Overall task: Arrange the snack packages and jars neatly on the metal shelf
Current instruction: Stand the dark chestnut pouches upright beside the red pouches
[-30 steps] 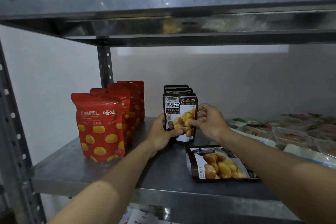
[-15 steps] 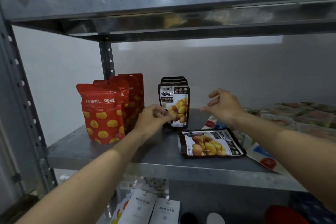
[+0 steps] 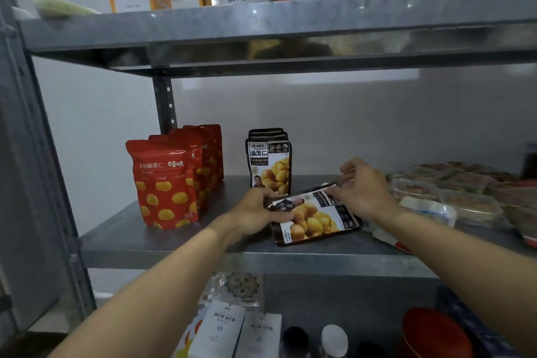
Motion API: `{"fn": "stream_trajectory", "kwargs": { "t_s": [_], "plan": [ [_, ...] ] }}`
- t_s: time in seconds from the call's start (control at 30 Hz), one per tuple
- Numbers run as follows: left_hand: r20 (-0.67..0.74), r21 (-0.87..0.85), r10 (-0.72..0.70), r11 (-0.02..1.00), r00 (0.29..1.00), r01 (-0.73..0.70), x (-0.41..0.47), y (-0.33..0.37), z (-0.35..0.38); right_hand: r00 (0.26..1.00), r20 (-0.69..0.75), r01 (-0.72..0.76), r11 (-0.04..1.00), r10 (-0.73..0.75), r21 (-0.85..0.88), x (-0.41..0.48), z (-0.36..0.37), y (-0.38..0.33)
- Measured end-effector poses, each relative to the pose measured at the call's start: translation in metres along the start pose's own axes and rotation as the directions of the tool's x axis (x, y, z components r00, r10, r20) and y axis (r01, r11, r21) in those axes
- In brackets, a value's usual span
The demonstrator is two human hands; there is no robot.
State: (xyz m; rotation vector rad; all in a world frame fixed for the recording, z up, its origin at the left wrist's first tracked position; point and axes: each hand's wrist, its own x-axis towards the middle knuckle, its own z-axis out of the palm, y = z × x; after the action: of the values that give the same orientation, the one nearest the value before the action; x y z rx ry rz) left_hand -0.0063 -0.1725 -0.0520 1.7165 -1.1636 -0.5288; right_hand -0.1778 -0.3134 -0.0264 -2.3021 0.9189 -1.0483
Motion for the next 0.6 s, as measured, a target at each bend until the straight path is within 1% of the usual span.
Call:
{"fn": "stream_trajectory", "kwargs": {
  "t_s": [0.07,0.13,0.23,0.33,0.4,0.47,0.5,0.53,0.6],
  "plan": [
    [-0.072,-0.07,0.021,0.997,0.997,-0.026,-0.006,-0.006,-0.002,0.997,-0.072,-0.02,1.0,0.021,0.017,-0.008,0.001,-0.003],
    [-0.164,-0.126,0.023,0.991,0.986,-0.044,-0.011,-0.01,-0.003,0.994,-0.092,-0.048,0.998,0.052,0.048,-0.018,0.003,-0.008],
    [-0.253,-0.179,0.042,0.98,0.967,-0.09,-0.018,-0.016,-0.004,0.996,-0.051,-0.067,0.991,0.073,0.117,-0.031,0.009,-0.017],
    [-0.272,-0.214,0.05,0.971,0.961,-0.111,-0.02,-0.021,-0.005,0.994,0.012,-0.106,0.97,0.106,0.217,-0.036,0.016,-0.023],
    [-0.261,-0.197,0.072,0.972,0.963,-0.126,-0.022,-0.021,-0.008,0.989,0.038,-0.146,0.925,0.142,0.351,-0.038,0.021,-0.028],
    [-0.253,-0.164,0.114,0.974,0.961,-0.159,-0.023,-0.021,-0.01,0.978,0.044,-0.194,0.809,0.205,0.555,-0.04,0.024,-0.033],
    [-0.255,-0.142,0.136,0.974,0.957,-0.176,-0.025,-0.021,-0.011,0.973,0.044,-0.202,0.751,0.225,0.629,-0.041,0.026,-0.036],
    [-0.255,-0.117,0.154,0.975,0.955,-0.188,-0.024,-0.021,-0.013,0.973,0.03,-0.192,0.727,0.229,0.659,-0.041,0.028,-0.039],
    [-0.261,-0.08,0.182,0.975,0.948,-0.209,-0.023,-0.022,-0.017,0.976,-0.024,-0.15,0.744,0.218,0.651,-0.037,0.032,-0.045]
  ]
}}
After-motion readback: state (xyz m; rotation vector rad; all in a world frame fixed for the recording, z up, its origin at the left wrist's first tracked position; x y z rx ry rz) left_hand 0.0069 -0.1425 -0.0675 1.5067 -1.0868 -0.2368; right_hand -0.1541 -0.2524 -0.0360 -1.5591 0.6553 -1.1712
